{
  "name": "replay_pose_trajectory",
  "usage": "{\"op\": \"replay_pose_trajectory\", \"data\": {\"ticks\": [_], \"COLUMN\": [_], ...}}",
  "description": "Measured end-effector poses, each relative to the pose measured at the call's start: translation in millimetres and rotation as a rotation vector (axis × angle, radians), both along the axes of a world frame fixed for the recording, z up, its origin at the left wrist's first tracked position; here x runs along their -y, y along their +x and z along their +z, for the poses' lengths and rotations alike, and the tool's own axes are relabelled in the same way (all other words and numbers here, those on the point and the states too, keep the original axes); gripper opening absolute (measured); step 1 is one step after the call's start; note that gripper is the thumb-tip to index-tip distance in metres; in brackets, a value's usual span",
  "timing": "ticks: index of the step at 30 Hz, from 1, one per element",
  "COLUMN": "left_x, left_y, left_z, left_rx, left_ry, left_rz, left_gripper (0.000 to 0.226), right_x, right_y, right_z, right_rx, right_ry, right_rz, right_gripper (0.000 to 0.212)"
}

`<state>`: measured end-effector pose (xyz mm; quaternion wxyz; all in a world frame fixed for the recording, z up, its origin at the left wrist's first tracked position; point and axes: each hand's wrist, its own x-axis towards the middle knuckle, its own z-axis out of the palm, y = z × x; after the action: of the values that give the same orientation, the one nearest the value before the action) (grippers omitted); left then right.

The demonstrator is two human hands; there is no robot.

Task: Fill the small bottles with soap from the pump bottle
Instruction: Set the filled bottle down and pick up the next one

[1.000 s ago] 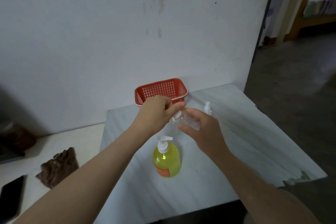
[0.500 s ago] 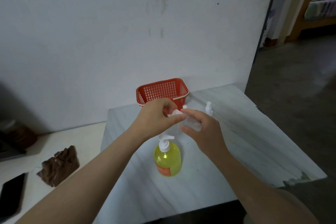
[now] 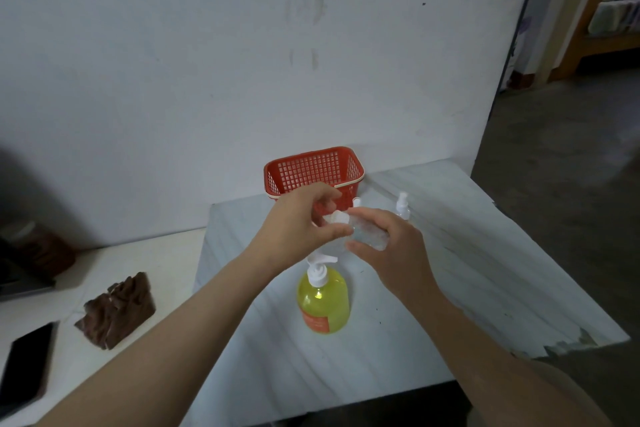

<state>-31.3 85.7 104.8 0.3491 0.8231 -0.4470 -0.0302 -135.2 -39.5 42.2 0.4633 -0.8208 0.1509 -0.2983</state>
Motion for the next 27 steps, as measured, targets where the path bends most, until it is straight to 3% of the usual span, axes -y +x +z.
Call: {"op": "replay_pose_trajectory", "data": {"ticks": [3,11,23,27], "left_x": [0,2,0,-12], "left_y": [-1,1,13,33], "left_z": [-1,-5,-15,-27], "left_rx": [0.085,0.146,-0.342,-0.486], "left_ry": [0.015,0.018,0.037,-0.009], "left_rz": [-0.085,-0.074,0.217,0.291], "left_gripper": [0.034,0.009,0.032,0.020], "right_x": [-1,1,-2,0], "right_y": [0,-1,13,16], "right_z": [-1,-4,-12,-18], "right_rx": [-0.023,-0.027,0.047,0.013], "right_ry": [-0.005,-0.029,-0.115,-0.077], "right_rz": [-0.002,-0.014,-0.161,-0.136], "right_gripper": [0.042,0.041,0.038,0.041]}}
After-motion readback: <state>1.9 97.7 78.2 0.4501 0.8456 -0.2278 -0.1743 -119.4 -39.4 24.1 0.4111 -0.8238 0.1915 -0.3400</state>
